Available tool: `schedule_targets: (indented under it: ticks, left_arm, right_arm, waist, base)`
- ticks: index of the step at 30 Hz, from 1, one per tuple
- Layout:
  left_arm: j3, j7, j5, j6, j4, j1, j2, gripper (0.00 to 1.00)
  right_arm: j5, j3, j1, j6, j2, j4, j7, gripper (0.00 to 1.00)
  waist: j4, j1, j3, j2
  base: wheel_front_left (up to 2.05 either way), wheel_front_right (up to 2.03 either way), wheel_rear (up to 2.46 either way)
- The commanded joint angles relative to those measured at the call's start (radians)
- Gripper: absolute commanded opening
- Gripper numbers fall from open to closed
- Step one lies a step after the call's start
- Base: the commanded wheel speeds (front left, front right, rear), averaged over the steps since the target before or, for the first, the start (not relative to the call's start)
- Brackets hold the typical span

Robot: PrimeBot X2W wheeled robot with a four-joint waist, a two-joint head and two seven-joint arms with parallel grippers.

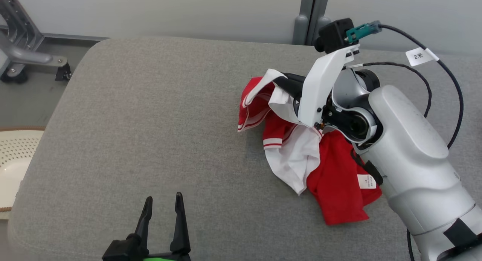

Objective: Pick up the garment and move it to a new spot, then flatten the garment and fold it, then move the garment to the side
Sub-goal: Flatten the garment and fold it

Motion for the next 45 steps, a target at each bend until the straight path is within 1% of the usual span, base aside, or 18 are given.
schedule_targets:
  ticks: [1,6,9,10,16,26,28,31,33,36,39,41,43,45]
  left_arm:
    - [0.002,-0.002,0.000,-0.002,-0.001,0.016,0.002,1.00]
    - [0.003,-0.002,0.007,-0.007,0.002,0.023,0.002,1.00]
    - [0.001,-0.002,0.010,-0.011,0.006,0.026,0.002,1.00]
    - [0.000,-0.003,0.011,-0.013,0.008,0.030,0.002,1.00]
    - [0.002,-0.003,0.007,-0.014,0.011,0.048,0.002,1.00]
    - [-0.002,-0.003,-0.002,-0.006,0.007,0.080,0.002,1.00]
    - [-0.002,-0.003,-0.002,-0.005,0.007,0.083,0.002,1.00]
    - [0.001,-0.003,-0.004,-0.004,0.006,0.083,0.003,1.00]
    - [0.002,-0.003,-0.006,-0.003,0.005,0.084,0.003,1.00]
    - [0.004,-0.003,-0.007,-0.001,0.002,0.088,0.003,1.00]
    - [0.005,-0.002,-0.007,-0.002,0.002,0.089,0.003,1.00]
    - [0.006,-0.003,-0.005,-0.002,-0.001,0.088,0.003,1.00]
    - [0.004,-0.003,0.000,-0.006,0.000,0.078,0.003,1.00]
    - [0.003,-0.002,0.002,-0.008,-0.002,0.068,0.003,1.00]
  right_arm:
    - [0.024,-0.030,0.020,-0.001,0.019,-0.033,0.023,0.00]
    - [0.098,-0.167,0.020,-0.001,0.093,-0.128,0.112,0.00]
    - [0.148,-0.226,0.021,-0.001,0.109,-0.169,0.150,0.00]
    - [0.197,-0.227,0.023,0.000,0.111,-0.188,0.150,0.00]
    - [0.398,-0.166,0.013,0.000,0.111,-0.235,0.071,0.00]
    - [0.564,-0.020,-0.025,0.000,0.111,-0.311,-0.073,0.00]
    - [0.608,0.006,-0.041,0.000,0.111,-0.312,-0.107,0.00]
    - [0.672,0.039,-0.075,0.000,0.111,-0.282,-0.172,0.00]
    - [0.719,0.054,-0.104,0.000,0.110,-0.236,-0.229,0.00]
    - [0.796,0.078,-0.171,0.000,0.109,-0.096,-0.328,0.00]
    - [0.860,0.109,-0.240,0.000,0.109,0.102,-0.417,0.00]
    - [0.899,0.135,-0.289,0.000,0.109,0.267,-0.468,0.00]
    - [0.941,0.167,-0.333,0.000,0.110,0.460,-0.497,0.00]
    - [0.969,0.189,-0.365,0.000,0.109,0.619,-0.514,0.00]
  waist:
    - [-0.028,0.0000,-0.029,0.0000]
    - [-0.057,0.0000,-0.059,0.0000]
    - [-0.066,0.0000,-0.077,0.0000]
    - [-0.067,0.0000,-0.082,0.0000]
    - [-0.074,0.0000,-0.114,0.0000]
    - [-0.078,0.0000,-0.153,0.0000]
    - [-0.079,0.0000,-0.158,0.0000]
    - [-0.081,0.0000,-0.163,0.0000]
    - [-0.082,0.0000,-0.166,0.0000]
    - [-0.087,0.0000,-0.168,0.0000]
    - [-0.096,0.0000,-0.165,0.0000]
    - [-0.106,0.0000,-0.157,0.0000]
    - [-0.111,0.0000,-0.149,0.0000]
    - [-0.117,0.0000,-0.139,0.0000]
  base:
    - [0.00,0.00,0.00]
    - [0.00,0.00,0.00]
    - [0.00,0.00,0.00]
    - [0.00,0.00,0.00]
    - [0.00,0.00,0.00]
    - [0.00,0.00,0.00]
    - [0.00,0.00,0.00]
    - [0.00,0.00,0.00]
    - [0.00,0.00,0.00]
    - [0.00,0.00,0.00]
    - [0.00,0.00,0.00]
    - [0.00,0.00,0.00]
    - [0.00,0.00,0.00]
    - [0.00,0.00,0.00]
